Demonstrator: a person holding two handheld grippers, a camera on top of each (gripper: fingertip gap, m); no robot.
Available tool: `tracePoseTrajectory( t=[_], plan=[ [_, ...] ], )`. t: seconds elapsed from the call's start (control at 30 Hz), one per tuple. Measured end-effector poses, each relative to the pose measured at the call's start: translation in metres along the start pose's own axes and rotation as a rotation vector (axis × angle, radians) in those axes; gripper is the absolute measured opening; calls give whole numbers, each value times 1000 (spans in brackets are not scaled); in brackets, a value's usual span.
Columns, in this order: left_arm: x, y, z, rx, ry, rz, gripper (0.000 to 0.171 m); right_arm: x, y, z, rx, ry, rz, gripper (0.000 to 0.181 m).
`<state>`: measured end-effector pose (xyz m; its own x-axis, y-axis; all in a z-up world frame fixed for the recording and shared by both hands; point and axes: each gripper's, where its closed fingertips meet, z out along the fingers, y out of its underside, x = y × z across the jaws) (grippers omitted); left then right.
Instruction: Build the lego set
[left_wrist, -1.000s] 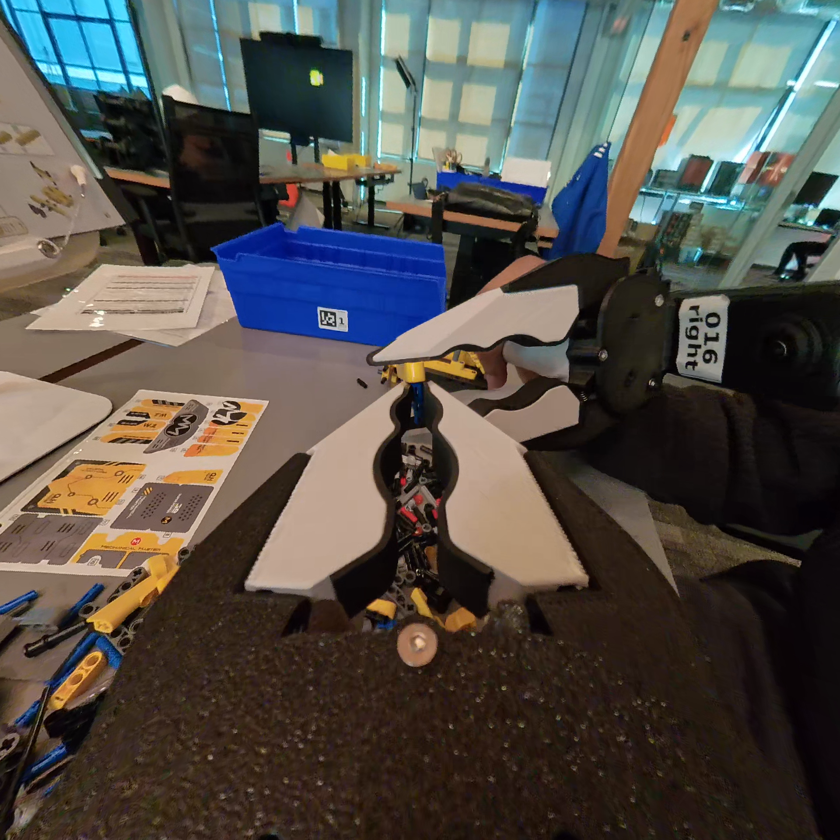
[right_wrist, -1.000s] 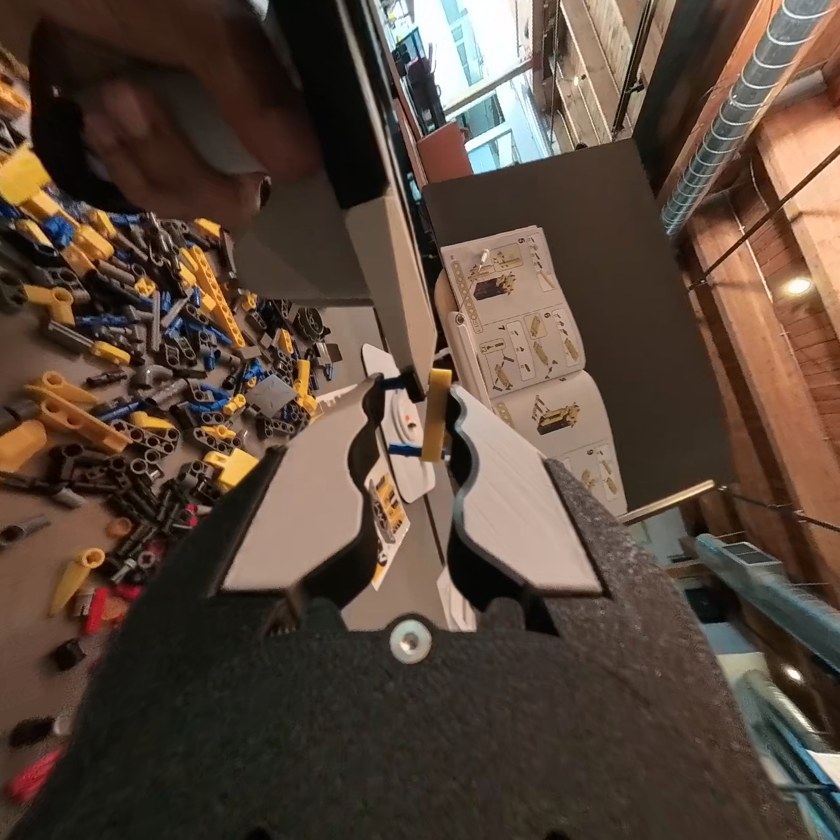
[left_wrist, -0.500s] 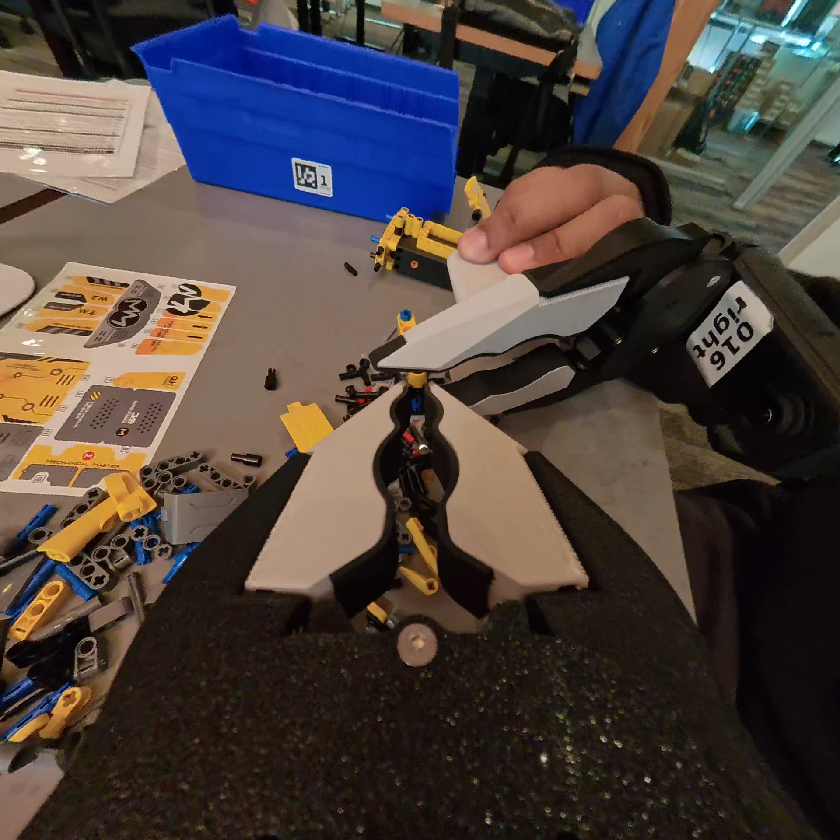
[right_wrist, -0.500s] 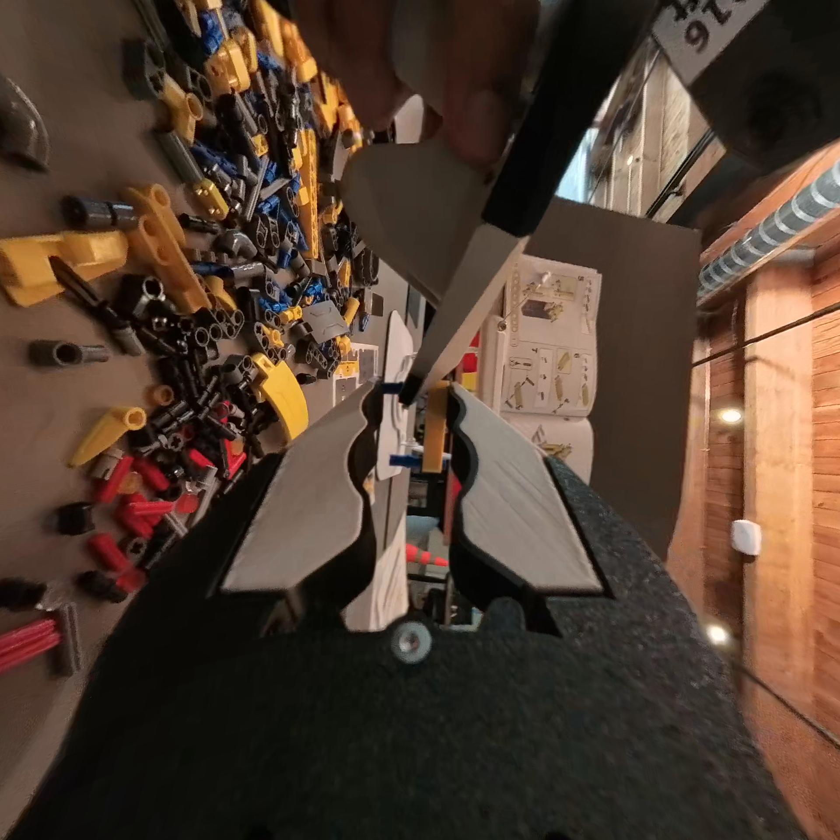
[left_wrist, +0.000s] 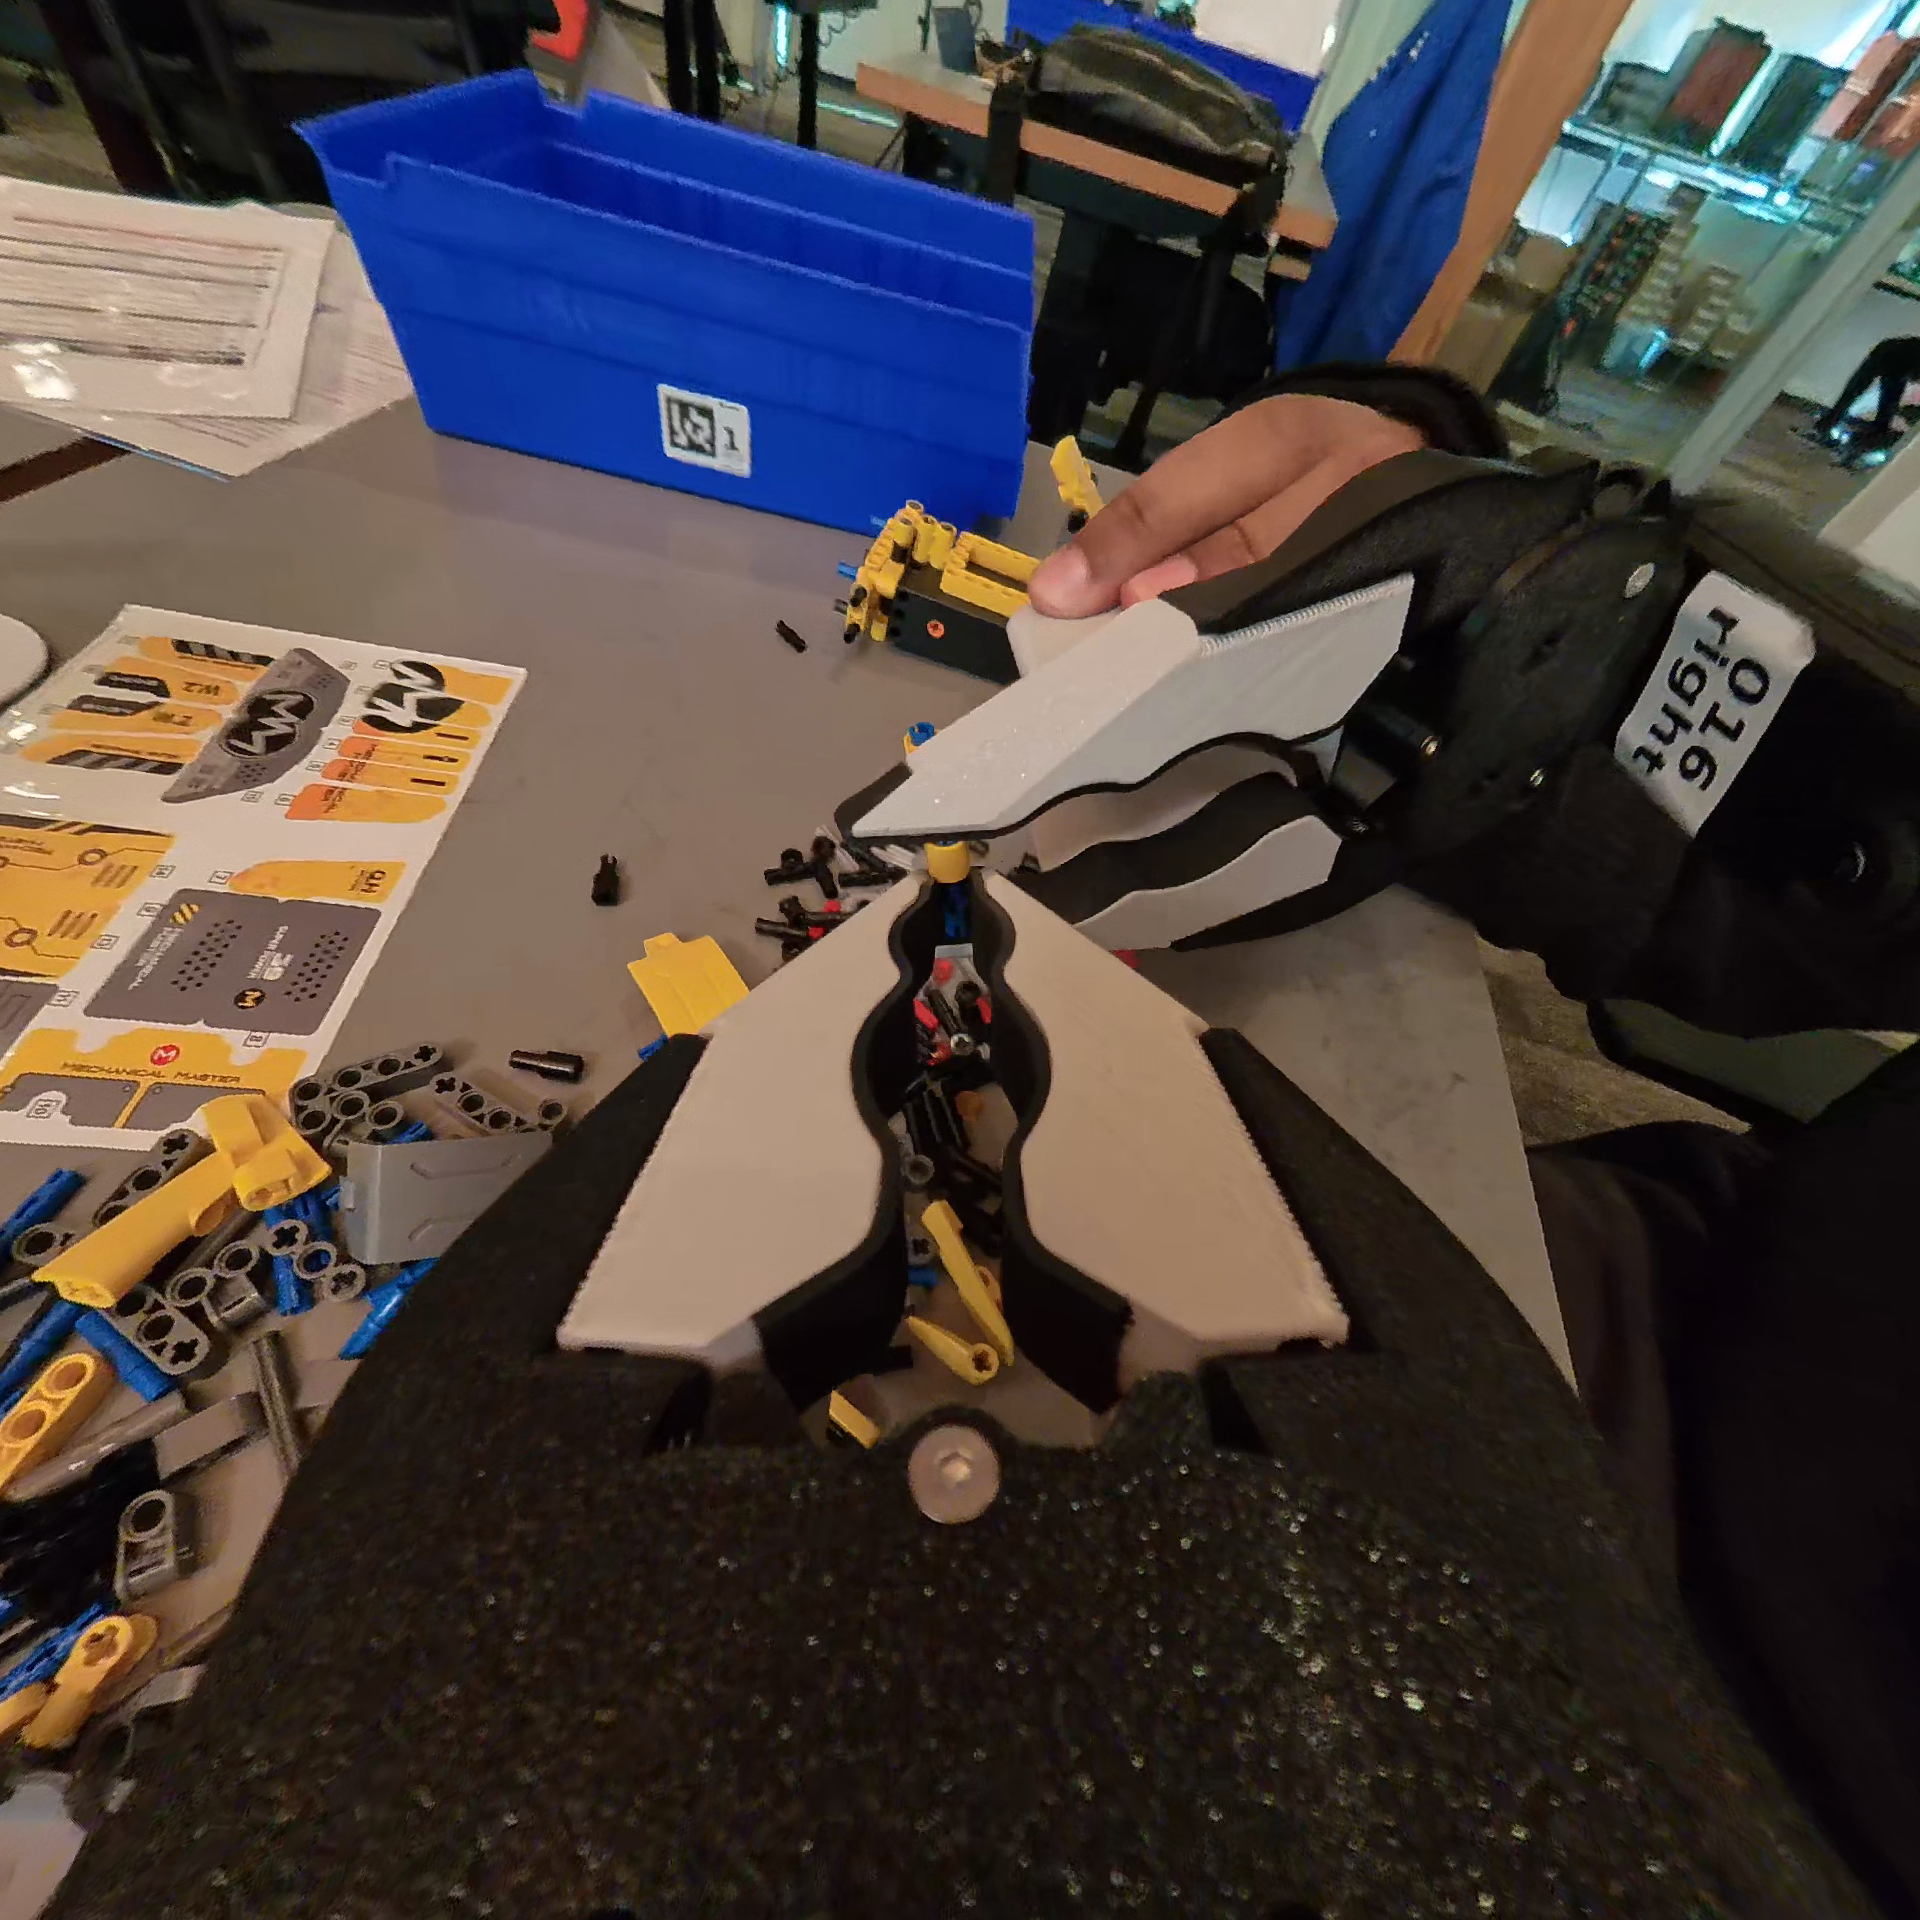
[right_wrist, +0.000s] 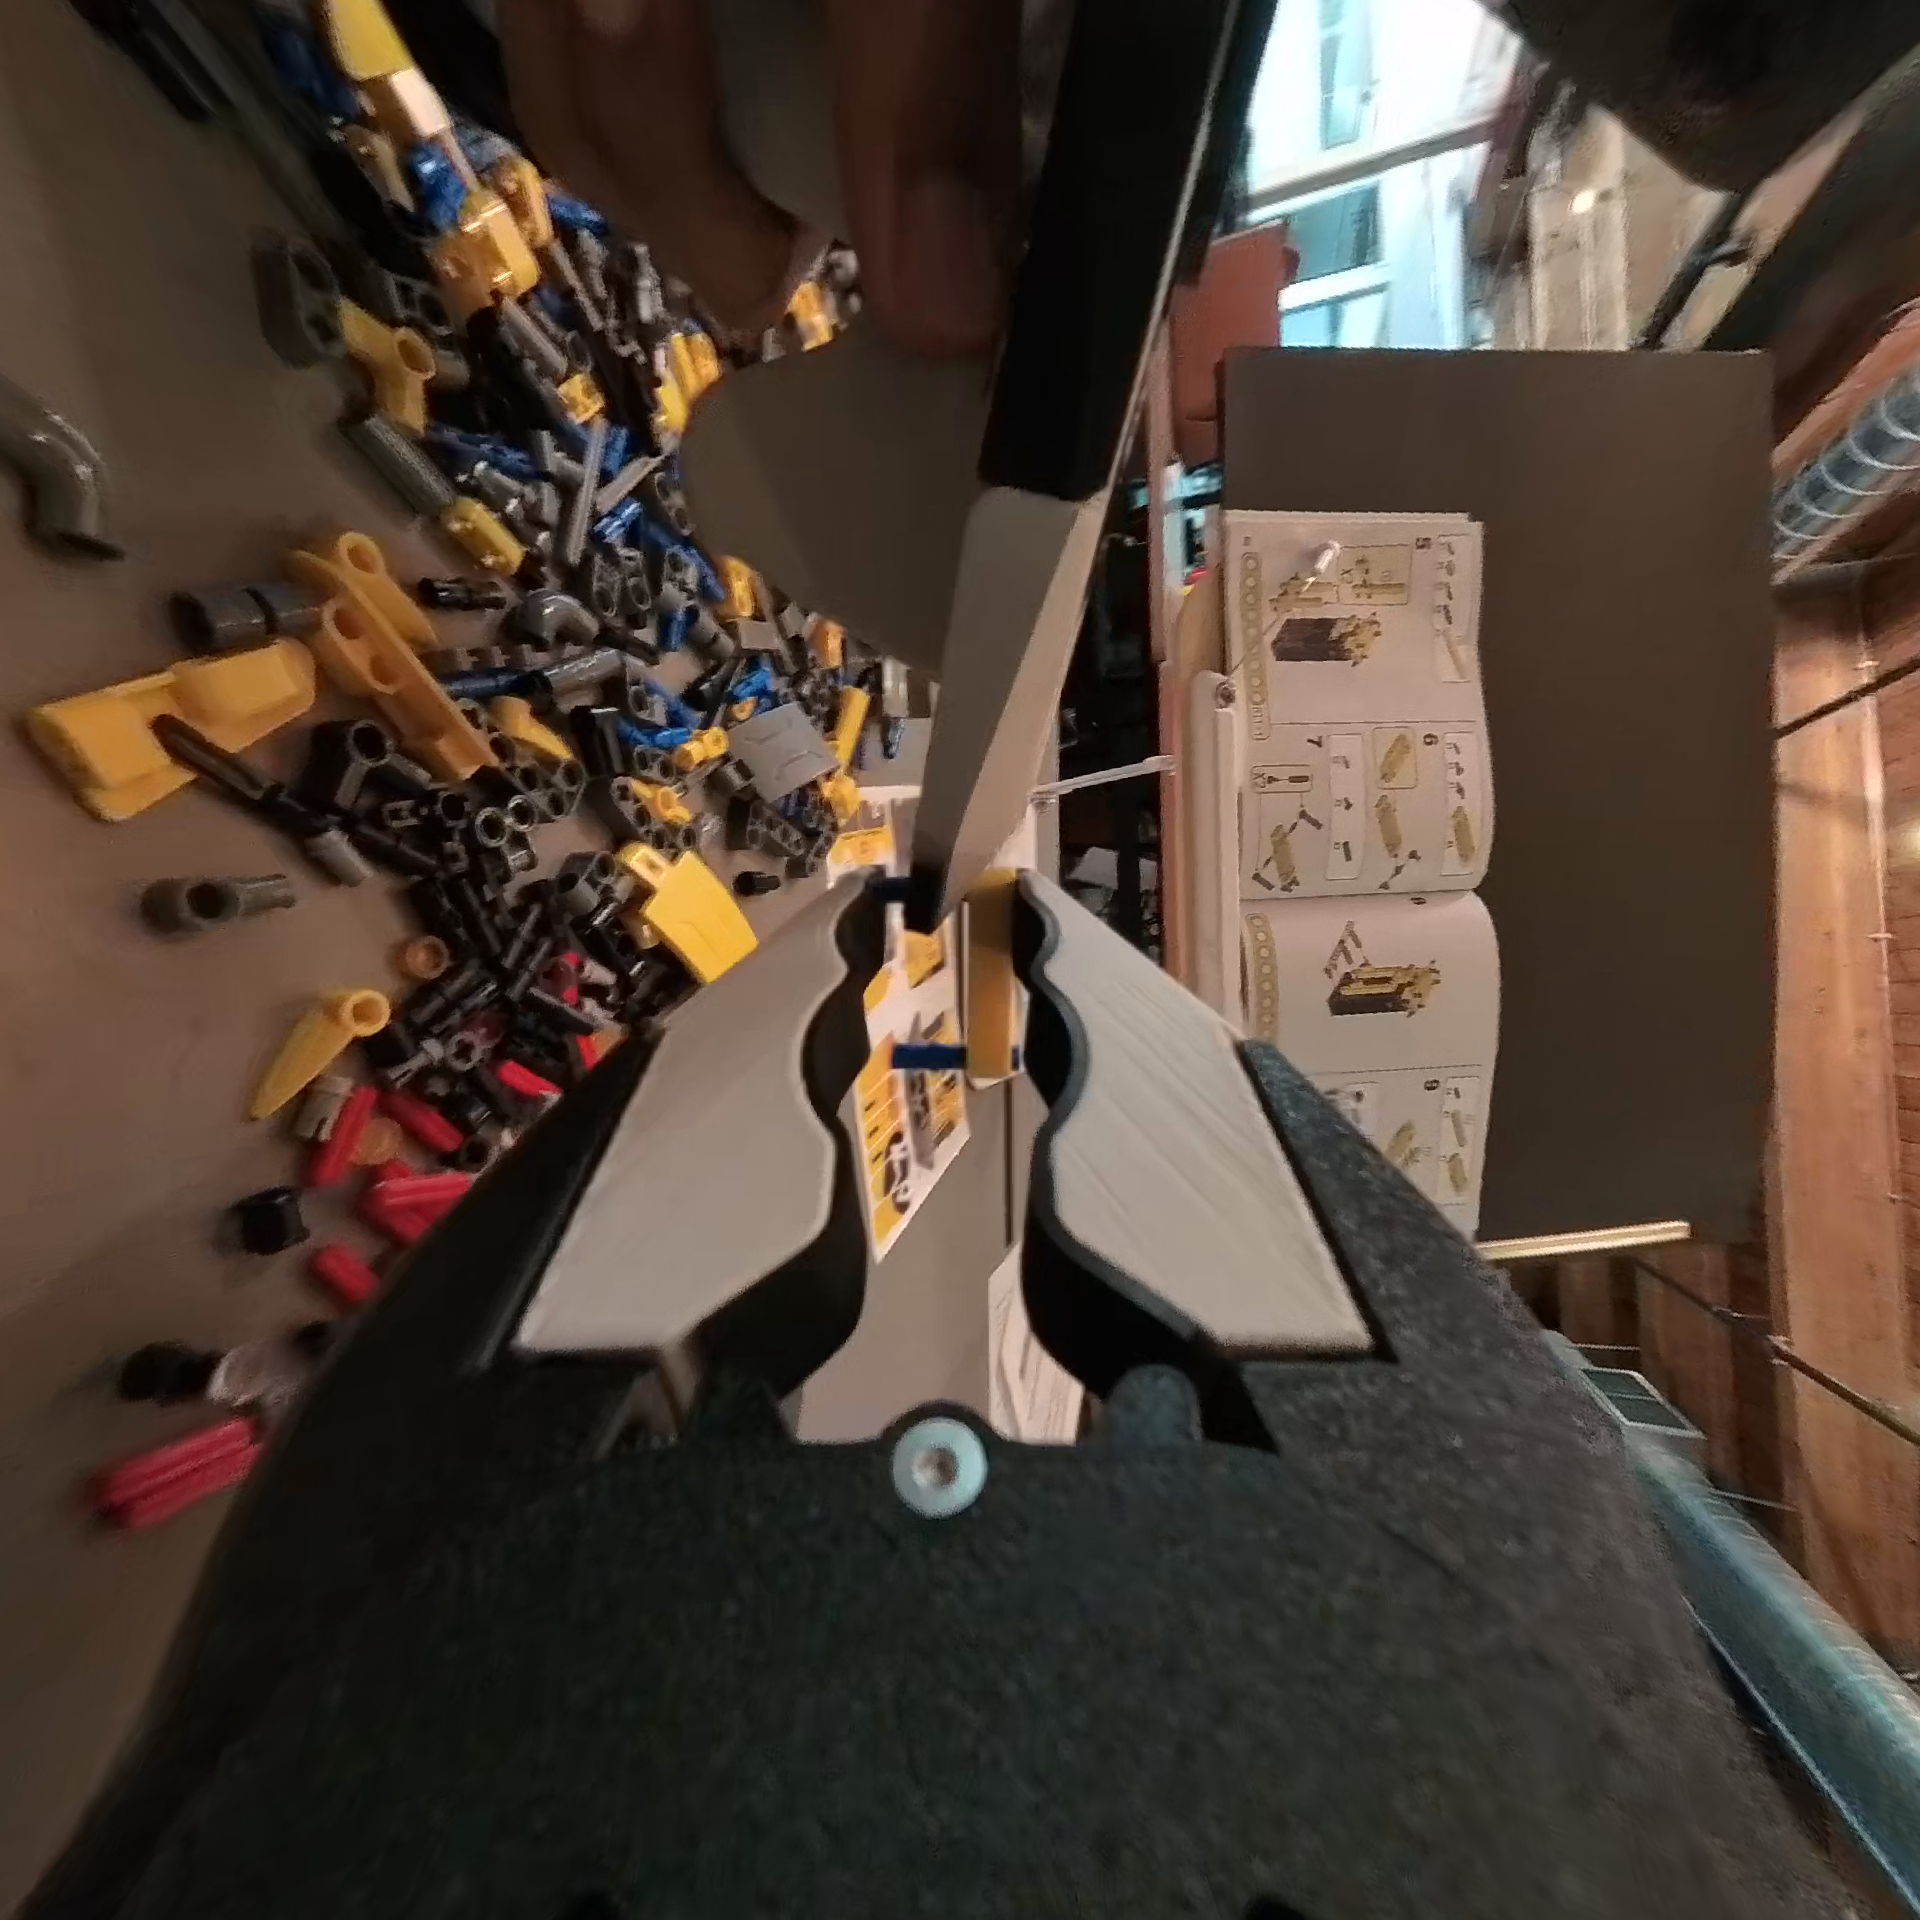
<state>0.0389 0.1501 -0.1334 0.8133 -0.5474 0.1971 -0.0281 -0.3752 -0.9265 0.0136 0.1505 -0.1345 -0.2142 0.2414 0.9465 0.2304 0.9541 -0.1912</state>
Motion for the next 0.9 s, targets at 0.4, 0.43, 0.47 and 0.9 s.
tracePoseTrajectory(
  t=[0.4,0.43,0.47,0.9],
  plan=[
    [-2,-9,-7,46,24,-52,4,13,0,4,130,115,132,32],
    [-1,-10,-8,52,35,-54,4,14,1,3,133,128,127,31],
    [0,-11,-9,56,47,-57,4,15,4,3,128,134,112,24],
    [17,-41,-26,271,-6,225,44,36,-15,-20,422,-130,695,7]
  ],
)
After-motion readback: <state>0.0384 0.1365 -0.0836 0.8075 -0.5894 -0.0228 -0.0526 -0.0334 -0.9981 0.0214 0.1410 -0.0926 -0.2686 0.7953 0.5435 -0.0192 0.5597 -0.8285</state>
